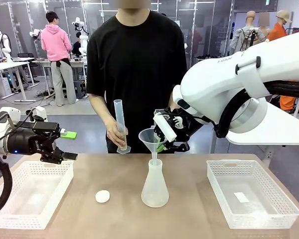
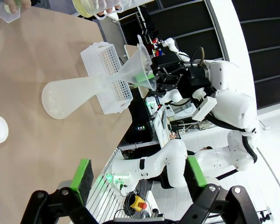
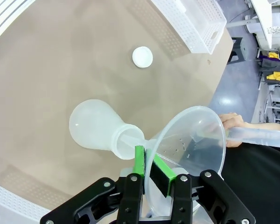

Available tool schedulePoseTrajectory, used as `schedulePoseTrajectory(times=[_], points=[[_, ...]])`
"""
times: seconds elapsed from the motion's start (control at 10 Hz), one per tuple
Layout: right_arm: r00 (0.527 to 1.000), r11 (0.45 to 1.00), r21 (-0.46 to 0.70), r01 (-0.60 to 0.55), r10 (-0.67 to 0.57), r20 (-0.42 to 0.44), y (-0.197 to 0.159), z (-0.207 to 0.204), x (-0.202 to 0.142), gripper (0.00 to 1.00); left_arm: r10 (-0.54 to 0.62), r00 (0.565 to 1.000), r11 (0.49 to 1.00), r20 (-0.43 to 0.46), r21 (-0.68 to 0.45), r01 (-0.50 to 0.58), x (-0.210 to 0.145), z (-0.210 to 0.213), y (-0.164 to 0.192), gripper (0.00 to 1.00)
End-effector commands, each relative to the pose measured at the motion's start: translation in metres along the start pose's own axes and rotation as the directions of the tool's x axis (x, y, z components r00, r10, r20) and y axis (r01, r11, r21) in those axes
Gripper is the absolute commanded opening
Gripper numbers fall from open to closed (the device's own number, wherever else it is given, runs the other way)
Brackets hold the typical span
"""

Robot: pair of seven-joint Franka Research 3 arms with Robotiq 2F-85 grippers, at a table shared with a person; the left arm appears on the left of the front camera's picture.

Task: Prepare the solutions needed for the experiment.
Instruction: Pick up the Plastic Funnel and insert it into the Big flask.

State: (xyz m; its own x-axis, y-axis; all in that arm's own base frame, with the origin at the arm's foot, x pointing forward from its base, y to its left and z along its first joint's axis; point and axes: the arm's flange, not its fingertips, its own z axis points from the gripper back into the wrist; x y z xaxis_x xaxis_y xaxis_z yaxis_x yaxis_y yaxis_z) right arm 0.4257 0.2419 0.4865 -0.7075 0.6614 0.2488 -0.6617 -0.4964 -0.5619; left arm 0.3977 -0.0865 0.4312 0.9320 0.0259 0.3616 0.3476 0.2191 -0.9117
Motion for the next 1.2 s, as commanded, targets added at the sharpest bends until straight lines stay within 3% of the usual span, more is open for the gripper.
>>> schedulePoseTrajectory(times=[0.0, 0.4, 1.1], points=[[1.0, 1.0, -0.009, -0.017, 0.017, 0.017, -0.0028, -0.0063, -0.0048, 0.06, 0.001, 1.0, 1.0, -0.002, -0.017, -0.001, -0.0002, 0.0002, -0.0011, 1.0], [1.0, 1.0, 0.0, -0.001, 0.001, 0.009, 0.0037, -0.0054, -0.0031, 0.45, 0.001, 1.0, 1.0, -0.002, -0.017, -0.001, -0.0002, 0.0002, -0.0011, 1.0], [1.0, 1.0, 0.003, 0.014, -0.014, 0.003, -0.0009, -0.0047, -0.002, 0.45, 0.001, 1.0, 1.0, -0.002, -0.017, -0.001, -0.0002, 0.0002, -0.0011, 1.0]])
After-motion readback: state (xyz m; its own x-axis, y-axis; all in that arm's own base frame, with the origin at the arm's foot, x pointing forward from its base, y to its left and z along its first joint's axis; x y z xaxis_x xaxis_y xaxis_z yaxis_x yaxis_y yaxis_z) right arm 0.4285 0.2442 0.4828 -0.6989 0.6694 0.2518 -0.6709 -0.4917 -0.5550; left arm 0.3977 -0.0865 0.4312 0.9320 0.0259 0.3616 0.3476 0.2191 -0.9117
